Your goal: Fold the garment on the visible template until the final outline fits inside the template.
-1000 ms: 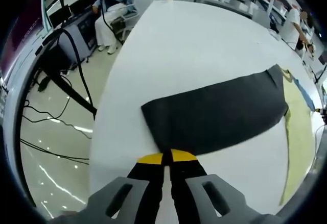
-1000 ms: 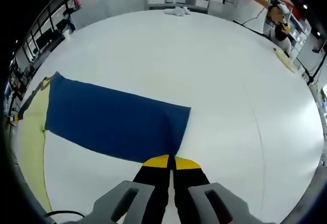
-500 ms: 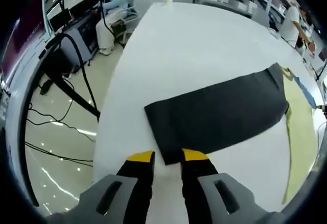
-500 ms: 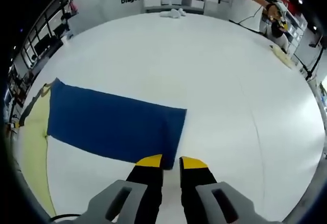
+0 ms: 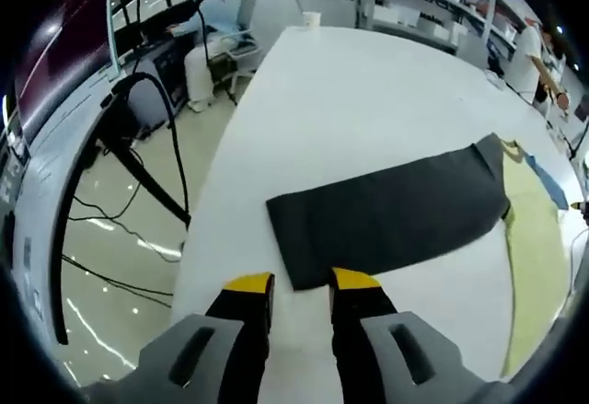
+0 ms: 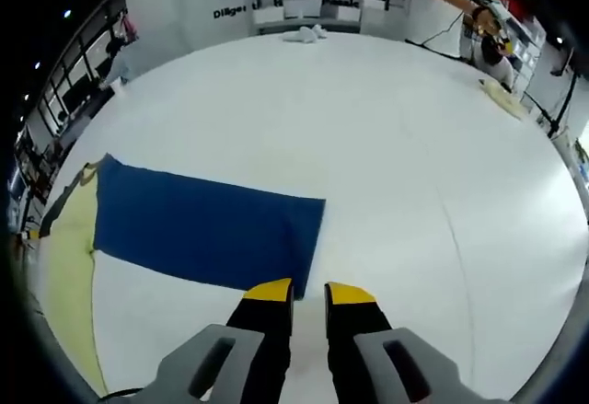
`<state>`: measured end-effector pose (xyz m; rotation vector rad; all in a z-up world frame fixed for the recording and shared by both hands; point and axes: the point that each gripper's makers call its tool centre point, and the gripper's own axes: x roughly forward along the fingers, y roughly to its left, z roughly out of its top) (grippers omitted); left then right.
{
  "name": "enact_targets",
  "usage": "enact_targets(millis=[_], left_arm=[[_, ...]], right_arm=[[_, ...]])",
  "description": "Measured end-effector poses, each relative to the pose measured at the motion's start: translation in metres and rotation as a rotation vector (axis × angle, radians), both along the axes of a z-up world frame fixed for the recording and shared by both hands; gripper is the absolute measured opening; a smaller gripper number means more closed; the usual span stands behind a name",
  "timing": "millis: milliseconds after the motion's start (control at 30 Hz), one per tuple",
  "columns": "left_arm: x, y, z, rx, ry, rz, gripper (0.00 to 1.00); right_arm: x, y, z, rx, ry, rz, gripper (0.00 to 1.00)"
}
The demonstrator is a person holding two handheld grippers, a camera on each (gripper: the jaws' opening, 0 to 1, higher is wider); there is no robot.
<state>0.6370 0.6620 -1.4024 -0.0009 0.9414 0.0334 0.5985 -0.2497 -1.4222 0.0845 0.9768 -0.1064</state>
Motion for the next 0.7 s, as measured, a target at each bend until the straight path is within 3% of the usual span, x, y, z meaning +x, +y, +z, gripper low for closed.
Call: enact_targets(millis=[133, 267, 467, 700], left_arm=[[0.002, -0.017, 0.009, -0.042, -0.055, -0.007, 0.29], [0.004, -0.047, 0.019, -0.088, -0.112, -0.049, 0.31], [0.011, -0.115, 0.039, -0.188, -0.229, -0.183, 0.38], [-0.002, -0.200, 0.044, -0.265, -0.260, -0.388, 0.45]], right_arm=[[-0.001, 0.005, 0.002, 0.013, -0.012, 0.017, 0.10], [-0.003, 0.009, 0.002, 0.023, -0.016, 0.029, 0.10], [-0.005, 0.014, 0.003, 0.037, -0.042, 0.051, 0.13], [-0.010, 0.020, 0.002, 0.040, -0.053, 0.095, 0.15]])
